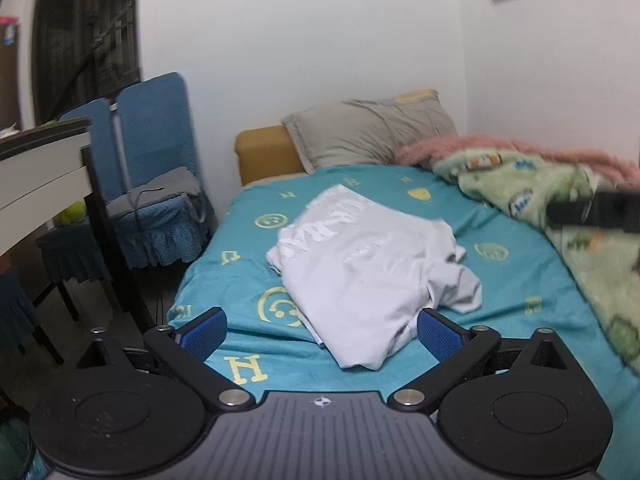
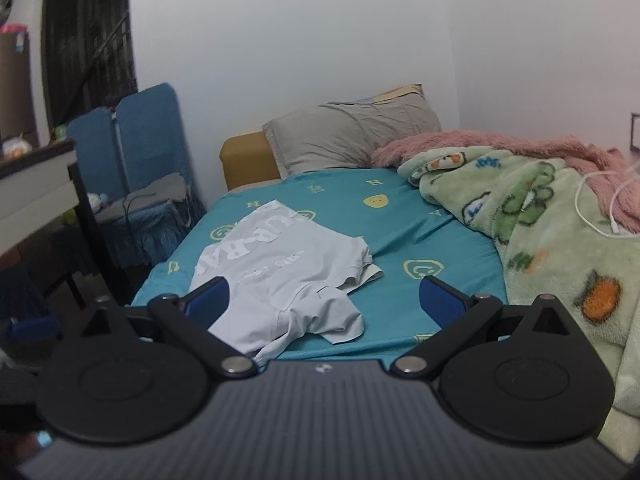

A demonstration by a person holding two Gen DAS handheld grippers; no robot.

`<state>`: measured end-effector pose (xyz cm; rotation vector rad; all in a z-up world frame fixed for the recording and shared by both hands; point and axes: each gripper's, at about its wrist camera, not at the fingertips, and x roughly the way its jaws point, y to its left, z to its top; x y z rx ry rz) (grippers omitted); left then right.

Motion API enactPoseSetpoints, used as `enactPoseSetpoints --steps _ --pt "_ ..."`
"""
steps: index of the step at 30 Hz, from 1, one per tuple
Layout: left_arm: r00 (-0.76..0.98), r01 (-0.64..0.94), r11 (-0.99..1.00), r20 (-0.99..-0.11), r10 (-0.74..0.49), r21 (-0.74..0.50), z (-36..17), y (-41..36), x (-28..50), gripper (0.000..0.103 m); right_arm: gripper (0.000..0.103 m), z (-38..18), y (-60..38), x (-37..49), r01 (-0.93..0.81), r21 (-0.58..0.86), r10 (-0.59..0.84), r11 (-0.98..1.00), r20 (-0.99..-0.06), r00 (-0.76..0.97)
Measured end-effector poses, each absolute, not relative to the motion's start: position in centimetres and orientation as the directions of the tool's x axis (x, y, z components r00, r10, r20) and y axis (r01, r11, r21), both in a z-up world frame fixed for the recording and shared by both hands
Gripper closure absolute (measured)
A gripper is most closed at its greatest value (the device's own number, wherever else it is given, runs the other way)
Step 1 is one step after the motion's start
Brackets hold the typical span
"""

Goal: Fold clothes
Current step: 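Grasp the grey T-shirt with the left gripper while the right gripper grasps another edge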

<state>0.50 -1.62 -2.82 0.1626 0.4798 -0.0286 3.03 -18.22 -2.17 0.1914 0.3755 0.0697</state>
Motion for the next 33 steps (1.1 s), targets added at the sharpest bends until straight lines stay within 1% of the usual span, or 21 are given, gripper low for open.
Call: enactPoseSetpoints --steps 3,5,7,10,12,13,14,15,16,17,19,23,28,33 --pt "0.866 0.135 0.968 -0.5 -0.011 0.213 -4.4 -3.5 3.0 0.01 0.0 -2.4 -19.6 3.3 0.013 0.238 0.075 0.971 -0.359 0.93" --pt "0.841 0.19 0.953 -0.54 -0.033 0.238 -5.5 -4.9 5.1 0.016 0.0 -2.9 -20.3 3.8 0.038 0.262 0.064 0.964 -0.372 0.926" --pt "0.825 0.23 0.935 -0.564 -0.04 0.27 -7.0 -6.2 7.2 0.018 0.0 -3.5 -20.9 4.7 0.057 0.285 0.06 0.957 -0.386 0.92" --pt "0.816 0.259 0.908 -0.577 -0.023 0.329 -9.5 -7.8 10.5 0.033 0.0 -4.5 -21.7 6.1 0.085 0.317 0.054 0.945 -0.405 0.913" --pt "0.812 0.266 0.902 -0.584 -0.02 0.339 -11.2 -8.1 12.7 0.039 0.0 -5.4 -22.0 7.3 0.098 0.327 0.05 0.94 -0.415 0.909" --pt "0.809 0.265 0.904 -0.588 -0.019 0.336 -11.9 -8.0 13.5 0.047 0.0 -5.8 -22.1 7.9 0.103 0.328 0.047 0.939 -0.419 0.907" --pt "0.806 0.265 0.905 -0.592 -0.019 0.333 -12.5 -7.9 14.4 0.06 0.0 -6.3 -22.1 8.5 0.108 0.328 0.043 0.939 -0.423 0.905" --pt "0.808 0.259 0.914 -0.589 -0.028 0.311 -12.5 -7.4 14.7 0.069 0.0 -6.8 -22.2 9.2 0.112 0.323 0.039 0.94 -0.428 0.903" --pt "0.81 0.253 0.923 -0.585 -0.039 0.289 -12.4 -6.9 14.9 0.087 0.0 -7.4 -22.2 9.8 0.115 0.319 0.037 0.941 -0.433 0.901" --pt "0.812 0.247 0.932 -0.582 -0.049 0.267 -12.3 -6.4 15.2 0.094 0.0 -7.9 -22.2 10.3 0.115 0.319 0.039 0.941 -0.438 0.898" --pt "0.816 0.234 0.947 -0.573 -0.068 0.221 -12.1 -5.5 15.6 0.101 0.0 -8.9 -22.0 11.3 0.115 0.324 0.046 0.939 -0.45 0.892" --pt "0.835 0.207 0.971 -0.539 -0.112 0.119 -9.1 -3.6 14.3 0.102 0.0 -10.0 -21.4 12.1 0.086 0.31 0.063 0.947 -0.441 0.895" --pt "0.87 0.207 0.977 -0.466 -0.163 0.046 -4.5 -1.9 11.0 0.102 0.0 -10.1 -20.6 11.5 0.037 0.281 0.076 0.959 -0.38 0.922" --pt "0.89 0.182 0.983 -0.425 -0.167 -0.005 -1.9 0.9 6.4 0.103 0.0 -9.5 -19.1 10.1 -0.028 0.212 0.098 0.977 -0.33 0.939"
